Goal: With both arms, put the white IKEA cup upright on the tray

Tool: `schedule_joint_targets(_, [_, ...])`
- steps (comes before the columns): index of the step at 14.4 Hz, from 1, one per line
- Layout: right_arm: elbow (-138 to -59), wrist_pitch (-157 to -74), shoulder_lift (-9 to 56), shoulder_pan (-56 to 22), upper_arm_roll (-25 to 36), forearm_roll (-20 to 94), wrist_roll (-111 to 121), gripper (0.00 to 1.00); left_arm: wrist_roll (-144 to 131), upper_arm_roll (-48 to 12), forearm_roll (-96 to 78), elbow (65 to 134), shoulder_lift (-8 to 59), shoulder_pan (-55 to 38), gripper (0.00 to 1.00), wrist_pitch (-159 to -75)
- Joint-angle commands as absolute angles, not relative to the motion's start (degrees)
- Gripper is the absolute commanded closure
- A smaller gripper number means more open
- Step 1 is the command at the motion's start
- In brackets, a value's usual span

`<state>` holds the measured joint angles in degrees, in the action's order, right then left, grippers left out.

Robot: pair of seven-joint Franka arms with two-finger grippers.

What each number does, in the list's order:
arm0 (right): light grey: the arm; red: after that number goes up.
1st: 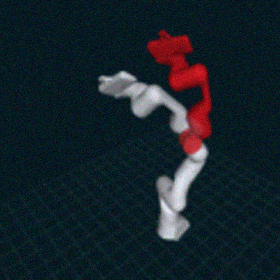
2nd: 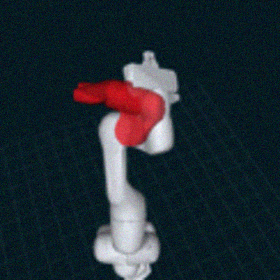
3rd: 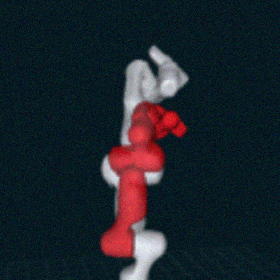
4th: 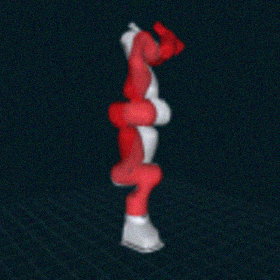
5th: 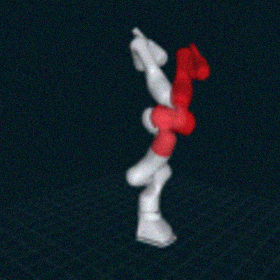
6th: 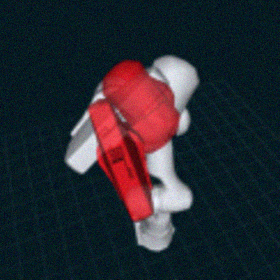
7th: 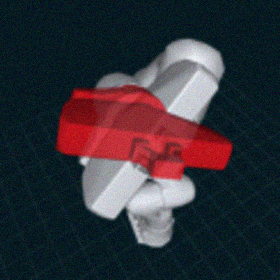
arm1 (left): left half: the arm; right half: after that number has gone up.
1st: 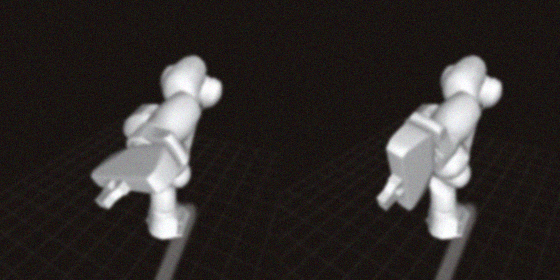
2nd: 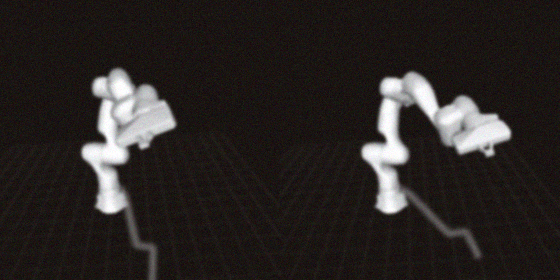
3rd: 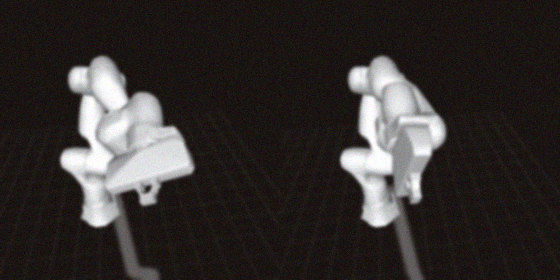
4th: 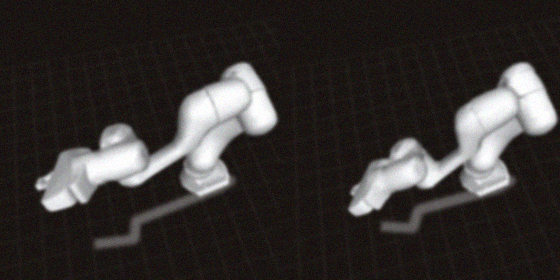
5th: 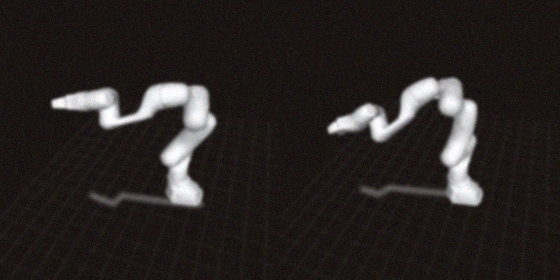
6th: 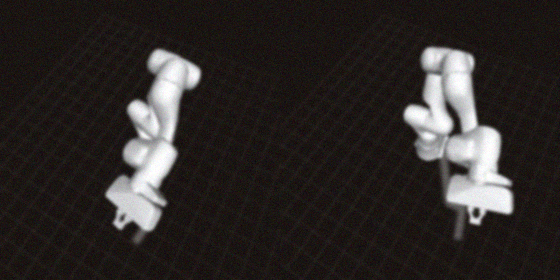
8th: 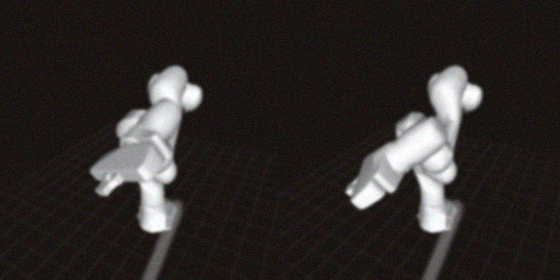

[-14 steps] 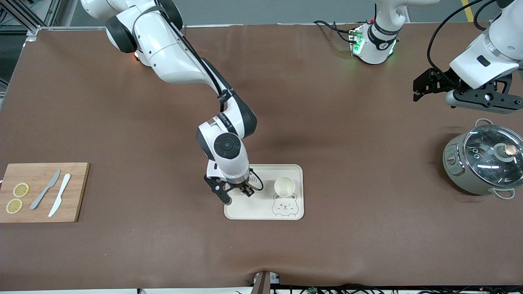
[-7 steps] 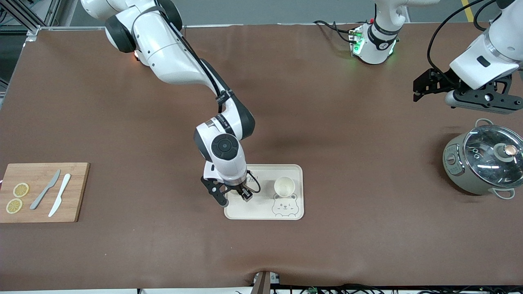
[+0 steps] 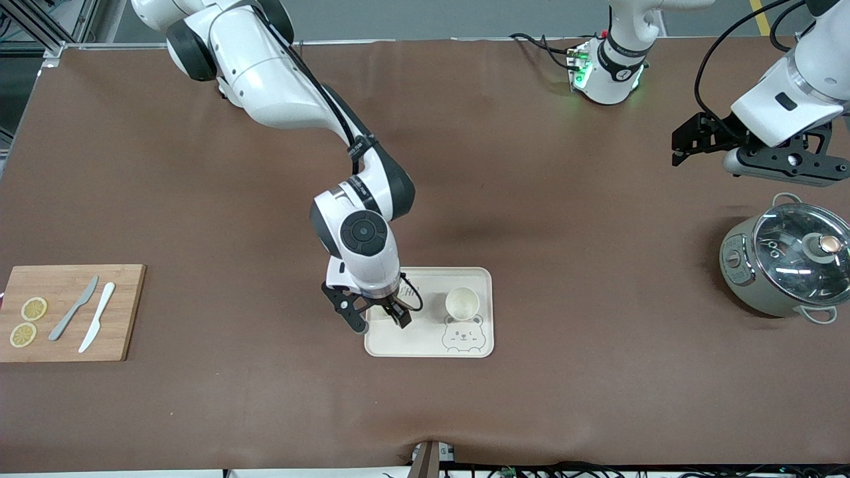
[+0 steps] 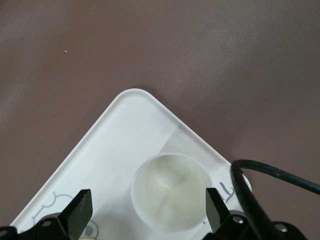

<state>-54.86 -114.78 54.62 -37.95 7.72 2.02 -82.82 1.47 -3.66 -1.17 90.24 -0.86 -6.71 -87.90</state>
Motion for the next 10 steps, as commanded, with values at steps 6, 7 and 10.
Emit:
schedule_joint_targets(6, [-51.8, -100.7, 45.6, -36.1, 7.6, 1.8, -81.5, 0.0, 1.7, -3.8, 0.0, 90.0, -0.8, -6.6, 0.0, -87.7])
schedule_joint_targets(7, [-51.9, -98.0, 43.8, -35.0, 7.5, 2.1, -77.4, 0.0, 1.7, -3.8, 0.0, 89.9, -0.8, -6.7, 0.0, -87.7])
schedule_joint_targets(10, [-52.0, -91.1, 38.9, -30.1, 7.3, 3.2, -63.8, 0.0, 1.7, -3.7, 0.7, 89.9, -0.7, -6.6, 0.0, -87.8])
